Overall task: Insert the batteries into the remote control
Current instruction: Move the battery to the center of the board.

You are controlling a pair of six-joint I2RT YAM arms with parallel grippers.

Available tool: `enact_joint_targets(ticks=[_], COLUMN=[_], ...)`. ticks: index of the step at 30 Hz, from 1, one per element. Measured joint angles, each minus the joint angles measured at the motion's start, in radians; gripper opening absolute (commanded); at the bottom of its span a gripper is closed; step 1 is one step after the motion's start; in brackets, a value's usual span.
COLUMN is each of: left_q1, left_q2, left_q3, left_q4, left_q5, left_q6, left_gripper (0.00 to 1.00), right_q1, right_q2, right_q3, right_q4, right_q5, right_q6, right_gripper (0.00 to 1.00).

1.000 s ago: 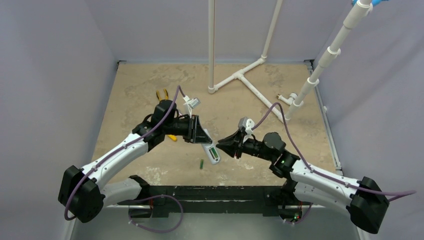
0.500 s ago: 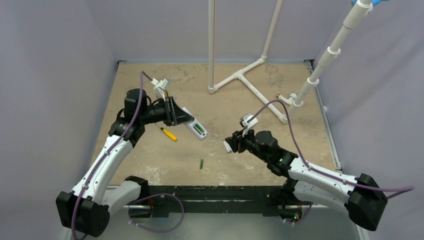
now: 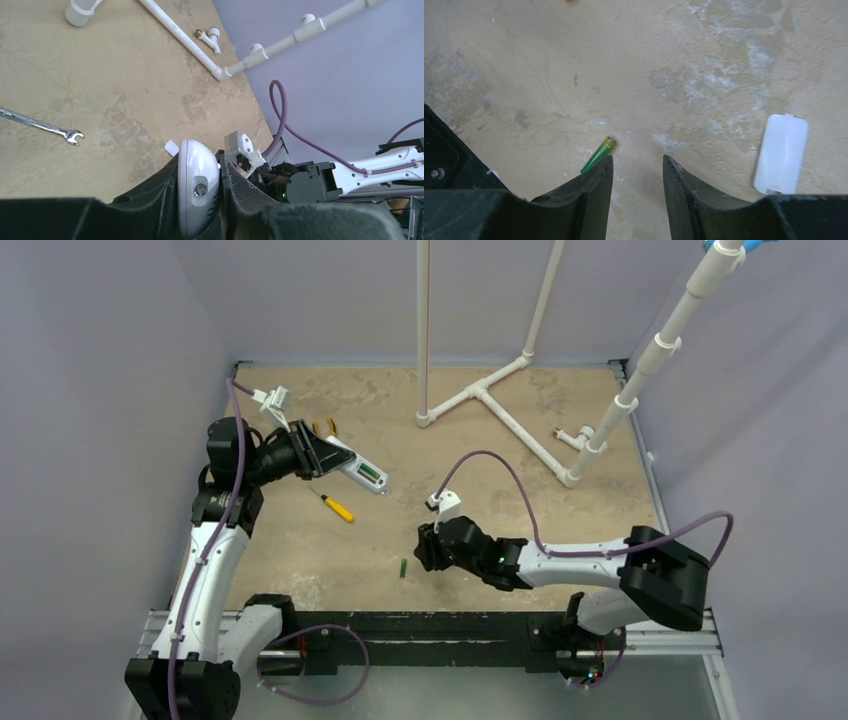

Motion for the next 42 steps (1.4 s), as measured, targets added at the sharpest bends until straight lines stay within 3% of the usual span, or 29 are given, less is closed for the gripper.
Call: enact_joint_targets(ticks=[14, 23, 31, 42], left_q1=[0.027, 0.027, 0.05, 0.064], left_q2=[-0.02, -0.038, -0.038, -0.038], left_q3=[-0.079, -0.079, -0.079, -0.08], left_q4=[0.079, 0.088, 0.087, 0.087], left_q5=[0.035, 0.046, 0.05, 0.049], left_q6=[-0.034, -0.038, -0.038, -0.037], left_gripper=[0.0, 0.0, 0.0, 0.0], right_q1=[0.079, 0.079, 0.085, 0.091], right_q2=[0.241, 0.293, 0.33, 0.325], right_q3=[0.156, 0.229, 0.28, 0.287], right_q4=[-0.065, -0.126, -0.174, -0.209], right_q5=[-0.013, -0.034, -0.037, -0.066], right_q6=[0.175, 0.168, 0.127, -0.076], right_gripper=[0.42, 0.33, 0.21, 0.16])
